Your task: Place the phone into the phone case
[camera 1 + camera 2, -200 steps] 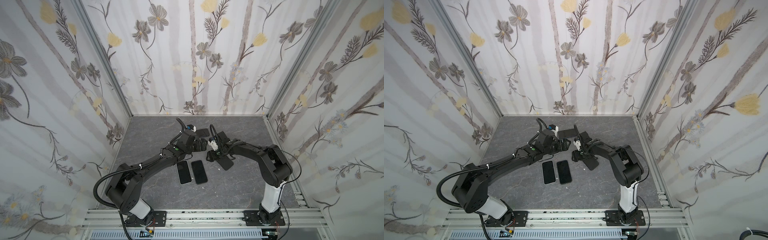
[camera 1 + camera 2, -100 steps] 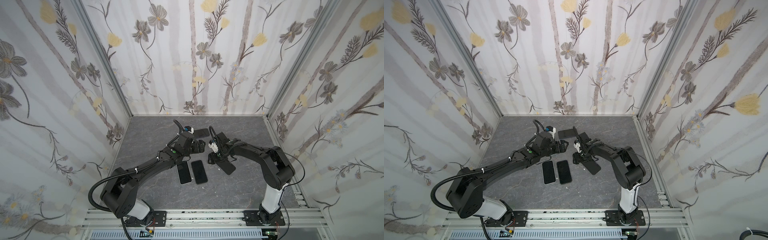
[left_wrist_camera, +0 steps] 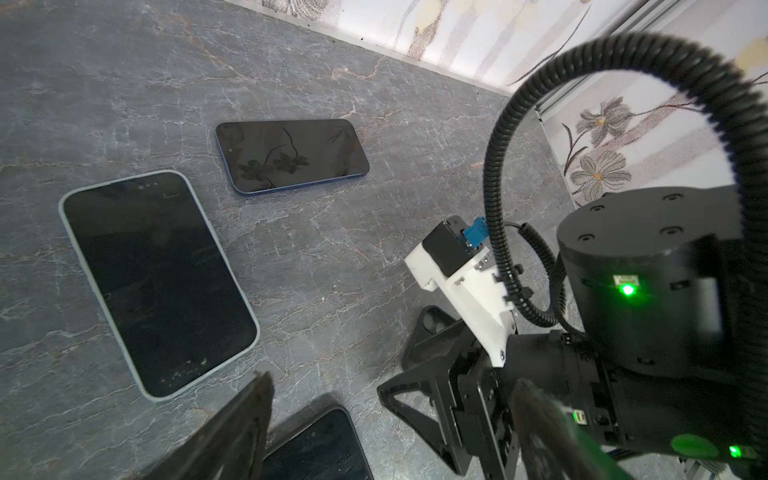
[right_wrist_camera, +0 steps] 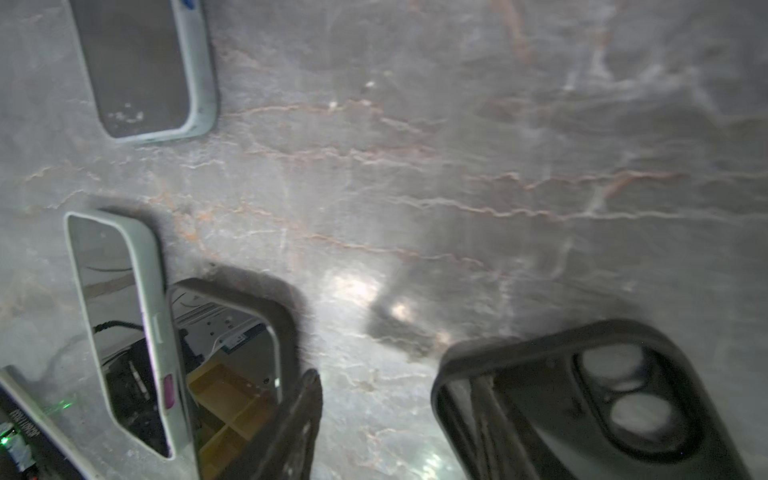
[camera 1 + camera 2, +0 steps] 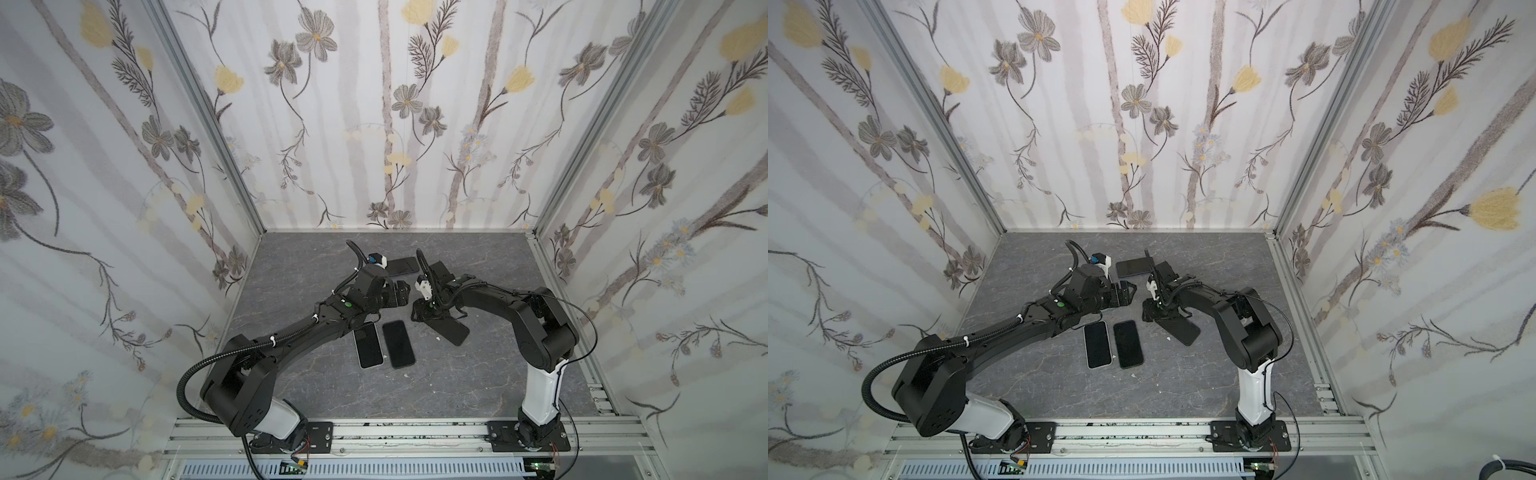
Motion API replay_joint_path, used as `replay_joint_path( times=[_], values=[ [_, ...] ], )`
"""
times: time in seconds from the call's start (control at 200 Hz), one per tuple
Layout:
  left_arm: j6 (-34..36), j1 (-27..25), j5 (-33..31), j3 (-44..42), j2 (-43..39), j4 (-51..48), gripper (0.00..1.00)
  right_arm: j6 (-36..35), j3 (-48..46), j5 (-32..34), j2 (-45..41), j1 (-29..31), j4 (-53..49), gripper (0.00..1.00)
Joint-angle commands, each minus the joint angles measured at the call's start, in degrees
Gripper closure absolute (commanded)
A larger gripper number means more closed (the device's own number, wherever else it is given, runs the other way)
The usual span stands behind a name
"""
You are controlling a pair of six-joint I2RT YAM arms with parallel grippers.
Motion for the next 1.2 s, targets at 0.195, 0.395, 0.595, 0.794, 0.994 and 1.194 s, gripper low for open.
replay_joint_path(
  times=[0.195, 0.395, 0.595, 0.794, 0.994, 1.194],
  values=[
    [0.31, 0.05, -0.79, -0.58, -0.70, 1.77, 0.11, -4.38, -2.73, -5.44, -3.12, 1.18, -2.30, 0.43],
    [1.57, 0.20, -0.91, -0.07, -0.29, 1.86, 0.11, -5.28, -0.85, -5.81, -7.81, 1.13, -3.85, 0.43],
    [5.38, 2.92, -1.55, 1.01, -1.85, 2.01, 0.10, -22.29, 12.32, -1.01, -6.40, -0.75, -7.05, 0.40],
    [8.40, 8.22, 0.09, 2.60, -2.85, 0.75, 0.09, -44.75, 26.16, 1.36, 0.88, -4.29, -8.24, 0.28],
    [8.60, 13.61, 4.69, 4.75, 0.99, 0.01, 0.09, -49.32, 48.56, 2.64, 15.47, -8.33, -12.63, 0.24],
    [29.77, 15.51, 11.25, 18.60, 13.94, -9.09, 0.07, -38.94, 59.53, -1.21, 21.16, -12.48, -15.12, 0.27]
  ],
)
